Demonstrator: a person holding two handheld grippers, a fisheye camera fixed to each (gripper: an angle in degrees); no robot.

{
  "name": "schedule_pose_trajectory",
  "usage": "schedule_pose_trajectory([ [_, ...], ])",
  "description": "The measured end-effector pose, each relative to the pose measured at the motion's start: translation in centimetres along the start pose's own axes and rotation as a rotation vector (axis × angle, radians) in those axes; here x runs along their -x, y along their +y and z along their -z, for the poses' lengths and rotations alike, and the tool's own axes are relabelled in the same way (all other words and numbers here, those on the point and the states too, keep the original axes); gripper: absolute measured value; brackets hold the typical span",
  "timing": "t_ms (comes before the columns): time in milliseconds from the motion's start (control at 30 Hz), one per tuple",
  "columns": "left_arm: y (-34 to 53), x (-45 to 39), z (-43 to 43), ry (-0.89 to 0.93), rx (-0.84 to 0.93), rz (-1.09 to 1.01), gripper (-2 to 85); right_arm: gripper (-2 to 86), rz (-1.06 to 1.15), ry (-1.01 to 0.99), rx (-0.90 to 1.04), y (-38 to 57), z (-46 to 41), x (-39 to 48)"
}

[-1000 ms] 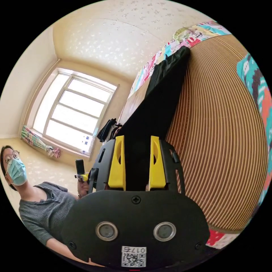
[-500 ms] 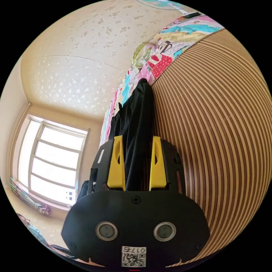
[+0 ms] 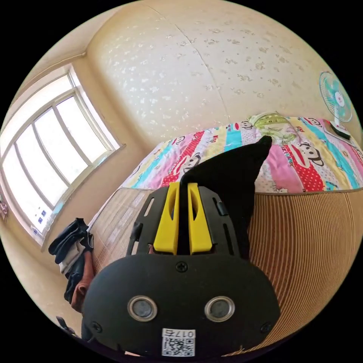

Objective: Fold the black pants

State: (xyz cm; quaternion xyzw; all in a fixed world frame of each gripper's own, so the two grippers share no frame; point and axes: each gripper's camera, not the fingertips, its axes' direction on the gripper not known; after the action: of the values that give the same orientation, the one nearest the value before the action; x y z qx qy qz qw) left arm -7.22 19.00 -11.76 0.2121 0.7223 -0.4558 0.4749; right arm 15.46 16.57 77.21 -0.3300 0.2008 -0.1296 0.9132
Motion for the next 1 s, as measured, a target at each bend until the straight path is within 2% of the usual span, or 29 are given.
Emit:
schedule_pose_trajectory([
  [100, 1.1, 0.4, 1.9, -0.104, -0.069, 0.033, 3.9, 4.1, -0.034, -0.107, 0.088, 0.4, -6.6, 3.5],
  [133, 1.0, 0.7, 2.0, -0.167, -0.047, 0.053, 3.9, 4.8, -0.080, -0.120, 0.168, 1.2, -9.0, 3.7],
  [200, 0.8, 0.9, 1.6, -0.279, 0.003, 0.057, 4.0, 5.7, -0.150, -0.108, 0.187, 3.4, -9.7, 3.6],
  [300, 0.6, 0.2, 0.3, -0.392, 0.067, -0.003, 4.2, 6.5, -0.132, -0.191, 0.184, 8.0, -6.6, 3.9],
  [467, 1.3, -0.6, -1.5, -0.456, 0.092, -0.065, 4.3, 9.5, 0.086, -0.266, 0.472, 20.8, 4.2, 7.2],
  [567, 1.6, -0.5, -2.2, -0.452, 0.088, -0.069, 4.4, 11.1, 0.075, -0.323, 0.660, 31.1, 10.6, 8.8],
  [633, 1.8, -0.5, -2.5, -0.462, 0.081, -0.053, 4.4, 11.7, -0.006, -0.281, 0.611, 37.2, 15.2, 9.6],
  [767, 2.5, -1.4, -3.5, -0.474, 0.062, -0.056, 4.3, 11.7, -0.163, -0.325, 0.540, 46.6, 21.7, 12.3],
  [833, 2.7, -2.2, -4.0, -0.506, 0.065, -0.077, 4.3, 10.8, -0.210, -0.324, 0.477, 48.5, 23.4, 13.5],
  [967, 2.9, -5.1, -4.1, -0.521, 0.073, -0.202, 4.3, 4.3, -0.183, -0.153, 0.543, 48.3, 24.9, 15.7],
  [1000, 3.1, -5.7, -3.8, -0.505, 0.068, -0.237, 4.3, 3.8, -0.159, -0.166, 0.538, 48.0, 25.4, 16.2],
])
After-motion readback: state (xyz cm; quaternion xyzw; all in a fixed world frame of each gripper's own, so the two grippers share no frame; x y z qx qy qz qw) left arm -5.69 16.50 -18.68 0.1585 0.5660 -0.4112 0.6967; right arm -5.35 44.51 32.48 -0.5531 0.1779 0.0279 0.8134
